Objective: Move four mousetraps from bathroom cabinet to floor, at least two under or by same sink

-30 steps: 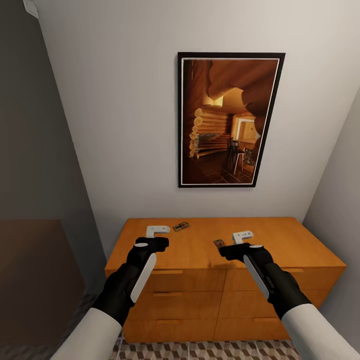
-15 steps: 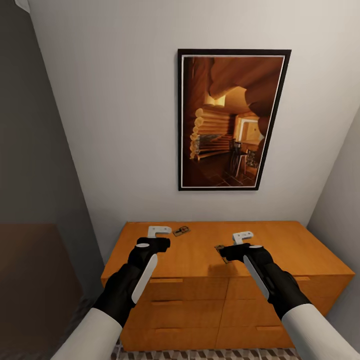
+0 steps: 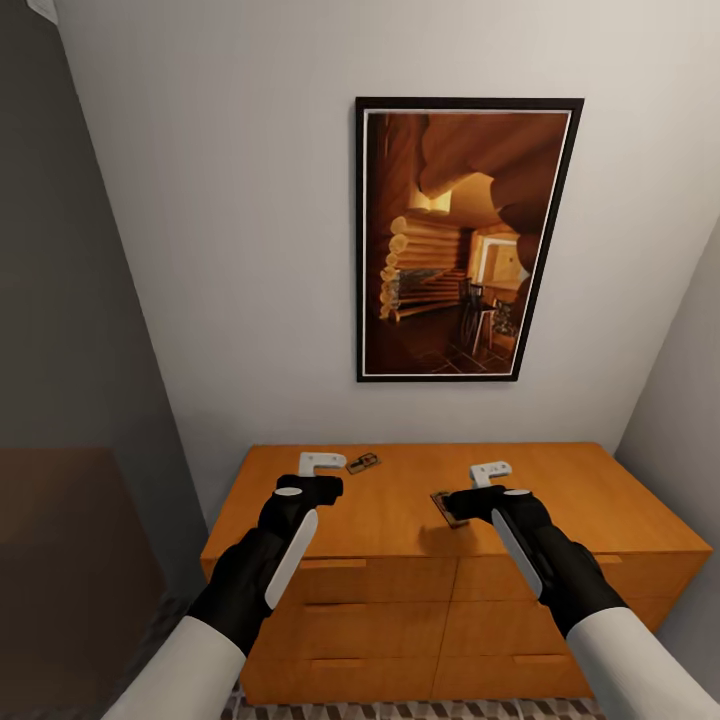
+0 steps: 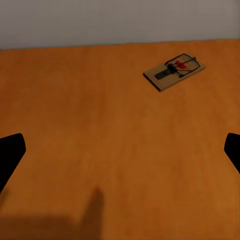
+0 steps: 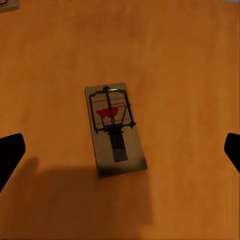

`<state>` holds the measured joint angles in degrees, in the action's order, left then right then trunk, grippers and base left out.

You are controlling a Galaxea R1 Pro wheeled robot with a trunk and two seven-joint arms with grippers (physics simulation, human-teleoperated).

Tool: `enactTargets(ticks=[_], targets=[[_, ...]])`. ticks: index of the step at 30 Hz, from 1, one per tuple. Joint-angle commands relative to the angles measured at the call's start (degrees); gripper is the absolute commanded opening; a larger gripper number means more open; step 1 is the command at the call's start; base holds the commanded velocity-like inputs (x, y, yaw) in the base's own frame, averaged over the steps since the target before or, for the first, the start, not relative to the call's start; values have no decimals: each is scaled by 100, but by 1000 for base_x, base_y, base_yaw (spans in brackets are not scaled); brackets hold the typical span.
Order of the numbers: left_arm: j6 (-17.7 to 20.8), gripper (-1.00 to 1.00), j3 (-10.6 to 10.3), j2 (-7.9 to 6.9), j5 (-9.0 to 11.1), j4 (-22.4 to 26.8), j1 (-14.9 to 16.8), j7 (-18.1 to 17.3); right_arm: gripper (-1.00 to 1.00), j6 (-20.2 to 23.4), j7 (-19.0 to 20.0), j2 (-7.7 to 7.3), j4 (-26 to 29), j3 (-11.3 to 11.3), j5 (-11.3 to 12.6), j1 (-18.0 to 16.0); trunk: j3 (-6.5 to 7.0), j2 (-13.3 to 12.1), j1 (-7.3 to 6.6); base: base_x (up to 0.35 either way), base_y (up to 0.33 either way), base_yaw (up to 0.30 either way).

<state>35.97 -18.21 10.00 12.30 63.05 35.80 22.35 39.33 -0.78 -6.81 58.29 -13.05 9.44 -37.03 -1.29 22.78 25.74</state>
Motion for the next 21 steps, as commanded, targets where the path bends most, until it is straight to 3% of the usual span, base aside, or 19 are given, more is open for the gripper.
enactTargets(ticks=[1,13,21], targets=[[15,100,-11,0,59,5,6,51,100,24,-8,-14,4,-10,28,-6,-14,14,4,0,0,0],[15,100,-127,0,54,5,6,51,100,27,-10,-139,-9,-7,30,-9,-14,14,4,166,0,0],[15,100,-153,0,54,5,6,51,100,27,-3,-148,-10,-27,50,-12,-14,14,4,53,0,0]])
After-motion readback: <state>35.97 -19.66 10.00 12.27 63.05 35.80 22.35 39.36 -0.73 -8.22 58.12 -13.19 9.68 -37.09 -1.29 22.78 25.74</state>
